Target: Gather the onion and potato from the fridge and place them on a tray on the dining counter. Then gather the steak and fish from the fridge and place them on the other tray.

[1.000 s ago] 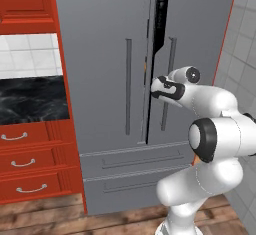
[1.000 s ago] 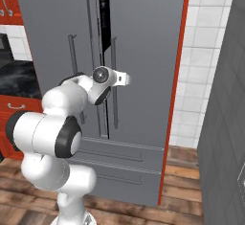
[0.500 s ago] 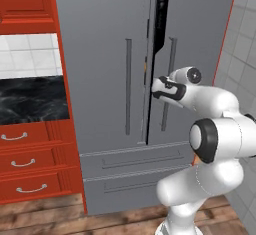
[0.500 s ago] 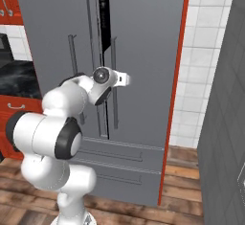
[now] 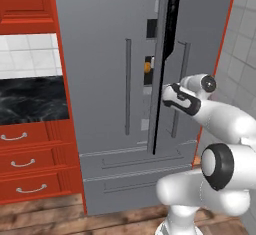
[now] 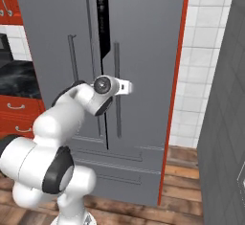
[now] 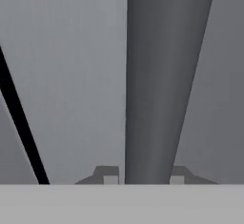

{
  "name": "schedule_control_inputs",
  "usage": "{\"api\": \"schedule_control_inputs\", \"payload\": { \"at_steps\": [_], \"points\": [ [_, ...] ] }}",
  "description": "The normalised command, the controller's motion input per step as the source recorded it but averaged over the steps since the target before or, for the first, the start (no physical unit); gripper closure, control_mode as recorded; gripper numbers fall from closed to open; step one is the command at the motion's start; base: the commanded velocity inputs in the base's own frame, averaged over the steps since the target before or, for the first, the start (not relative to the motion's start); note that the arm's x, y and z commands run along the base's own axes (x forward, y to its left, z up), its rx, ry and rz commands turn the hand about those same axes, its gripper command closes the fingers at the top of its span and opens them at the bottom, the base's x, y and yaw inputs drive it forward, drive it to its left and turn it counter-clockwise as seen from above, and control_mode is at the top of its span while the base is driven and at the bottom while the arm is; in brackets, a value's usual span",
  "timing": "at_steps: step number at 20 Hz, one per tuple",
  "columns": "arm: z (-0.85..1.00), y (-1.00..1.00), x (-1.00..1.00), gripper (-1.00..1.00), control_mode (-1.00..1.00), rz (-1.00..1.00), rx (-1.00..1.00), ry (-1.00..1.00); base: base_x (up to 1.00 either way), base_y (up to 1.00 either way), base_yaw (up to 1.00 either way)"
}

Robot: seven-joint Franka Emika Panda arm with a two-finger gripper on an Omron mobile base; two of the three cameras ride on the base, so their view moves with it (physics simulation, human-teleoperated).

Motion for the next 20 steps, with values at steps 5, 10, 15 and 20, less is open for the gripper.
{"api": "schedule_control_inputs", "payload": {
  "at_steps": [5, 10, 15, 20],
  "points": [
    [0.00, 0.00, -0.33, 1.00, -1.00, 0.07, -0.04, 0.12, 0.00, 0.00, 0.00],
    [0.00, 0.00, 0.00, 1.00, -1.00, 0.14, -0.03, 0.14, 0.00, 0.00, 0.00],
    [0.00, 0.00, -0.25, 1.00, -1.00, 0.11, 0.00, 0.03, 0.00, 0.00, 0.00],
    [0.00, -0.04, -0.39, 1.00, -1.00, 0.07, 0.00, 0.00, 0.00, 0.00, 0.00]
  ]
}}
